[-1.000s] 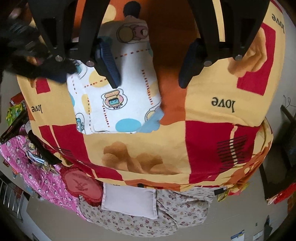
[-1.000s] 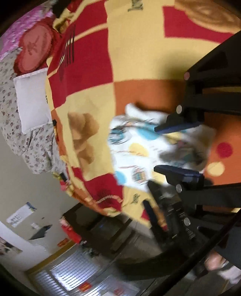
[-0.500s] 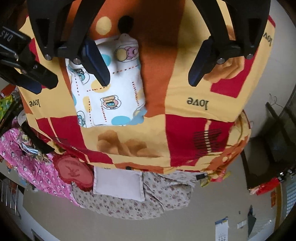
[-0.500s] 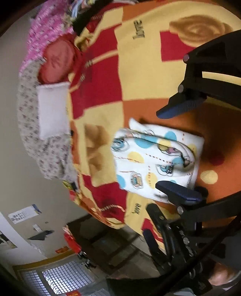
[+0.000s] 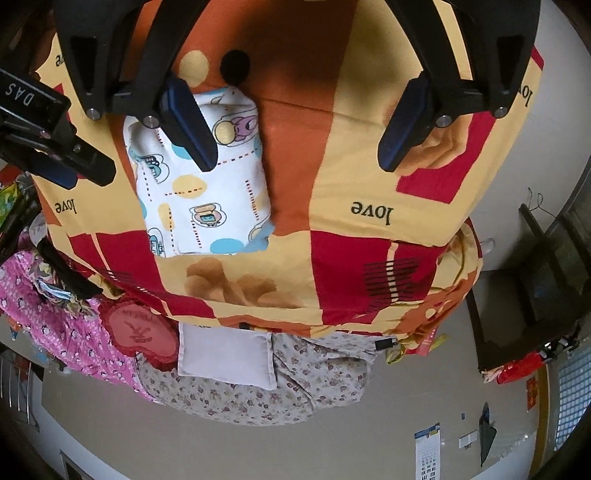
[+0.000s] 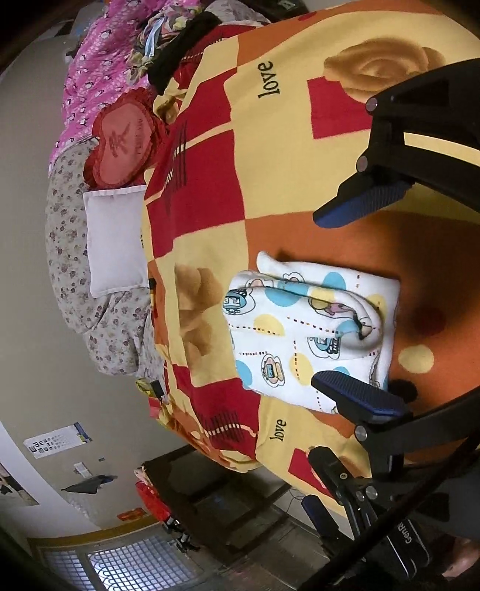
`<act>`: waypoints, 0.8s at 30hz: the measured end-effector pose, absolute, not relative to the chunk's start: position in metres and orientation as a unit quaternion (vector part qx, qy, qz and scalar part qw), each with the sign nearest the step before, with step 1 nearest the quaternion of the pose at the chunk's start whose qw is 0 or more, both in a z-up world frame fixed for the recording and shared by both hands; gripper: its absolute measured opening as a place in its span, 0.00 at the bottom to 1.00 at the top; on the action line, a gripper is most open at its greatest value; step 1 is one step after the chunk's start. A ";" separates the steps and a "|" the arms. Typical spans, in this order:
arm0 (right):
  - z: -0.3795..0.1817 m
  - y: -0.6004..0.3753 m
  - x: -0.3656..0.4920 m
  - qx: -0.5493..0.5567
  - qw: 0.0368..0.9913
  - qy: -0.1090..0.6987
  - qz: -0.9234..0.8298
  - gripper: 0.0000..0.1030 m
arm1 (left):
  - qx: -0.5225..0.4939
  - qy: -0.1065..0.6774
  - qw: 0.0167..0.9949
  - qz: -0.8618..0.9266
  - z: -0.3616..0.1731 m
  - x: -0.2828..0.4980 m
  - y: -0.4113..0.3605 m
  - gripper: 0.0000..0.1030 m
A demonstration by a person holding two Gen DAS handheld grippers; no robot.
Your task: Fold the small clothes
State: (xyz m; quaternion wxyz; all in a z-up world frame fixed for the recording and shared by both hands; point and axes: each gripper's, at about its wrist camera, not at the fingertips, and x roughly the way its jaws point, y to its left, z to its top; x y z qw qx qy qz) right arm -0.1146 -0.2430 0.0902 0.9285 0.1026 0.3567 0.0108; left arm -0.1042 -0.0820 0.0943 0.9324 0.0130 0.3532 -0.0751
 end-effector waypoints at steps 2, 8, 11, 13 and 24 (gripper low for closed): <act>0.090 -0.243 -0.115 0.102 0.929 0.356 0.009 0.82 | 0.013 0.352 0.933 -0.075 0.094 -0.105 -0.083 0.85; 0.090 -0.246 -0.118 0.101 0.931 0.351 0.002 0.84 | 0.012 0.360 0.929 -0.079 0.090 -0.103 -0.086 0.85; 0.090 -0.247 -0.118 0.101 0.930 0.353 0.002 0.84 | 0.014 0.361 0.929 -0.079 0.090 -0.102 -0.089 0.85; 0.090 -0.247 -0.118 0.099 0.930 0.354 0.002 0.84 | 0.012 0.361 0.929 -0.079 0.090 -0.102 -0.088 0.85; 0.088 -0.245 -0.117 0.099 0.928 0.359 0.008 0.85 | 0.018 0.364 0.928 -0.080 0.087 -0.103 -0.092 0.85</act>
